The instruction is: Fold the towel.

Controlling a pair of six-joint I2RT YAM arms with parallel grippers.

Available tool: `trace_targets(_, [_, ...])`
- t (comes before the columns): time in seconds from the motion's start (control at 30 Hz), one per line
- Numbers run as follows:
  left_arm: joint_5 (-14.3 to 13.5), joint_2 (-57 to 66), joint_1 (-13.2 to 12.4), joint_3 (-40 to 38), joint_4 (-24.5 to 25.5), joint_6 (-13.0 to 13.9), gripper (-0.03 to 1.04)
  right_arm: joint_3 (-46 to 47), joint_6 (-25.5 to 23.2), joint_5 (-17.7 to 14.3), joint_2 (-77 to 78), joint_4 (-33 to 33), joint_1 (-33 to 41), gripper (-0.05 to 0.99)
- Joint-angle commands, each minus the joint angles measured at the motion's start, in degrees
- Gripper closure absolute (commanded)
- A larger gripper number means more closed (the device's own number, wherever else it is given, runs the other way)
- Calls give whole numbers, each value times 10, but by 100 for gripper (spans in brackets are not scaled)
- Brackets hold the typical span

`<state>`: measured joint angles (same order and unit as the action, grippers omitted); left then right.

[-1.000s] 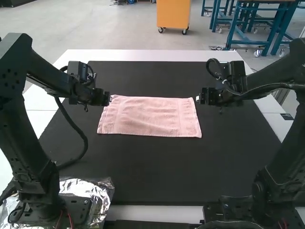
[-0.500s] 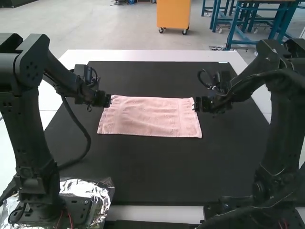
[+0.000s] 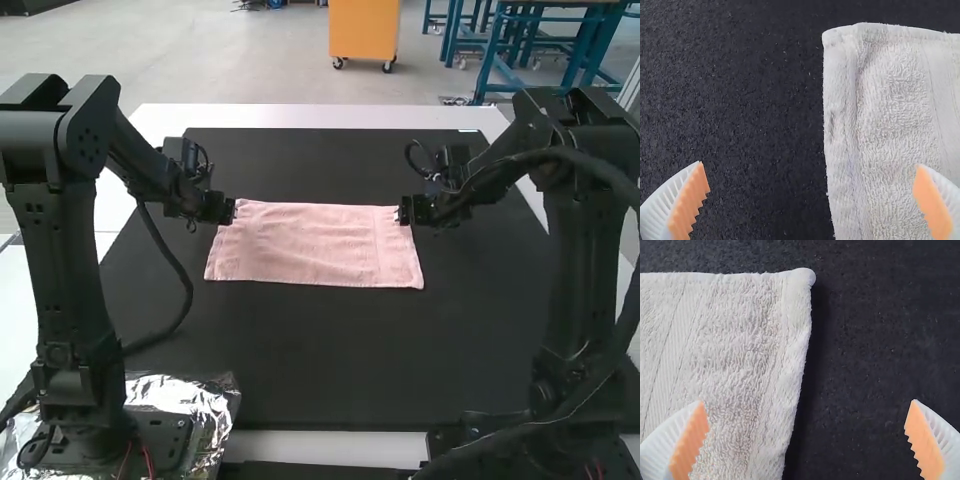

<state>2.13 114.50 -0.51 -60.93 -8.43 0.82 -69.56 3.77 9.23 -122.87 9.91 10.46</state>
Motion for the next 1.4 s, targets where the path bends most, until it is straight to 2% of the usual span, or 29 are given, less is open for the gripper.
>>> trace_targets(0.0, [-5, 11, -4, -20, -6, 13, 5, -22, 9, 0, -4, -3, 11, 3])
trace_targets(0.5, [-5, 55, -1, -42, 3, 16, 8, -18, 49, -33, -30, -15, 31, 3])
trace_targets(0.6, [-5, 58, -1, -41, 6, 14, 17, -15, 50, -33, -33, -19, 33, 4])
trace_targets(0.67, [-5, 61, -1, -38, 6, 15, 21, -12, 48, -33, -33, -19, 32, 10])
trace_targets(0.7, [-5, 64, -1, -38, 8, 15, 26, -9, 47, -32, -33, -19, 32, 15])
trace_targets(0.73, [-4, 66, -1, -38, 8, 15, 33, -8, 47, -26, -34, -19, 30, 26])
trace_targets(0.77, [4, 67, -4, -38, 10, 15, 45, -4, 47, -19, -34, -18, 29, 43])
trace_targets(0.83, [38, 70, -4, -37, 13, 12, 83, 2, 48, 1, -34, -12, 27, 89])
trace_targets(0.87, [46, 71, -4, -35, 12, 10, 99, 3, 48, 8, -34, -12, 25, 95])
trace_targets(1.03, [83, 69, -4, -34, 17, 8, 98, 7, 47, 20, -32, -11, 18, 96])
trace_targets(1.23, [106, 42, -2, -43, 29, 4, 98, 1, 43, 32, -4, -13, 18, 96])
trace_targets(1.3, [113, 27, -1, -45, 32, -10, 98, -3, 38, 32, 9, -15, 18, 96])
trace_targets(1.37, [115, 13, -2, -46, 36, -13, 98, -8, 35, 37, 22, -24, 18, 96])
